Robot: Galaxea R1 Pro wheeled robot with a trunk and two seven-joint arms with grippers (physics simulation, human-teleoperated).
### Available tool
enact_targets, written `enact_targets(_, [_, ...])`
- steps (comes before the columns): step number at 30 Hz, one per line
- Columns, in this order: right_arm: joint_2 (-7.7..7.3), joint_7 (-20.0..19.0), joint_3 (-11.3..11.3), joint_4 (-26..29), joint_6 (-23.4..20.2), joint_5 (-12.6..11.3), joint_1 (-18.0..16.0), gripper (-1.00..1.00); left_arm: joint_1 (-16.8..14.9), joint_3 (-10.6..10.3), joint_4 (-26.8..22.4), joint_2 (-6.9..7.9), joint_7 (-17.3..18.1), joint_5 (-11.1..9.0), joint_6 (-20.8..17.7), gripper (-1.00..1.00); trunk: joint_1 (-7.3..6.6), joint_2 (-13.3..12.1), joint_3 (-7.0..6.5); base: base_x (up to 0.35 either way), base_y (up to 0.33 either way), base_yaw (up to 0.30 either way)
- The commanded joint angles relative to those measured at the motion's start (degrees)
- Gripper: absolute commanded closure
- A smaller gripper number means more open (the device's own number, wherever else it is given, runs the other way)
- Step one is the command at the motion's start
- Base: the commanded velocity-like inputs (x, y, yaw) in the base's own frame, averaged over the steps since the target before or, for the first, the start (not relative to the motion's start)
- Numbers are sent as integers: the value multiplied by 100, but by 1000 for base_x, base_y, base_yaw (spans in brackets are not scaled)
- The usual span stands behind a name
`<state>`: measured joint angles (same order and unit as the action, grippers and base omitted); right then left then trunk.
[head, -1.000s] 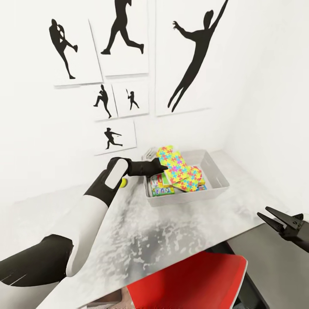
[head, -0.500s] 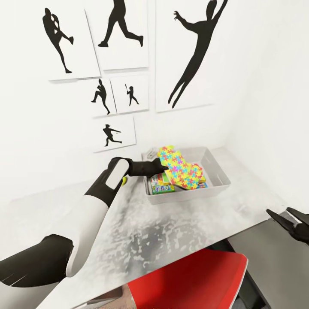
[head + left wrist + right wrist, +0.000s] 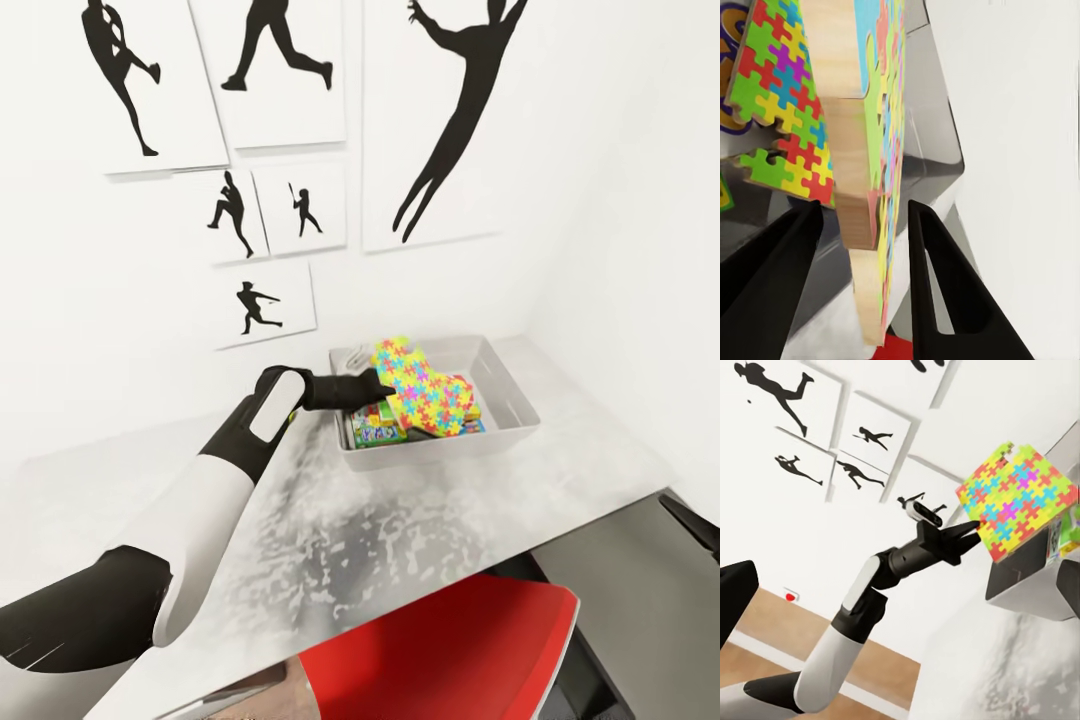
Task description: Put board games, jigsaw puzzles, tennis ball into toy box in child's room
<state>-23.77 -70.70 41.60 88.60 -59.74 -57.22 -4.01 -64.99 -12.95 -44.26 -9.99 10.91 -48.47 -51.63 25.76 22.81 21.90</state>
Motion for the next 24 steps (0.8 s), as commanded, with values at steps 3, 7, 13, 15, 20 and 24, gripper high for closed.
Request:
enact_targets(3, [3, -19, 4, -1, -26, 1, -4, -100, -22, 3, -55, -1, 43, 48, 66, 100, 3, 10, 38, 0, 0, 0])
enact_targets(7, [4, -21, -1, -1, -26, 1, -4, -100, -191, 3, -78, -1, 39, 41, 146, 100, 3, 10, 76, 0, 0, 0])
enact_targets(13, [4, -23, -2, -1, -26, 1, -4, -100, -252, 3, -82, -1, 38, 39, 184, 100, 3, 10, 133, 0, 0, 0])
enact_targets(15, [4, -23, -3, -1, -26, 1, -3, -100, -257, 3, -83, -1, 39, 39, 186, 100, 3, 10, 152, 0, 0, 0])
enact_targets(20, [4, -23, -3, -1, -26, 2, -3, -100, -259, 3, -83, -1, 43, 39, 192, 100, 3, 10, 199, 0, 0, 0])
enact_targets(24, [4, -24, -3, -3, -26, 1, -3, -100, -260, 3, -76, -1, 37, 39, 199, 100, 3, 10, 237, 0, 0, 0])
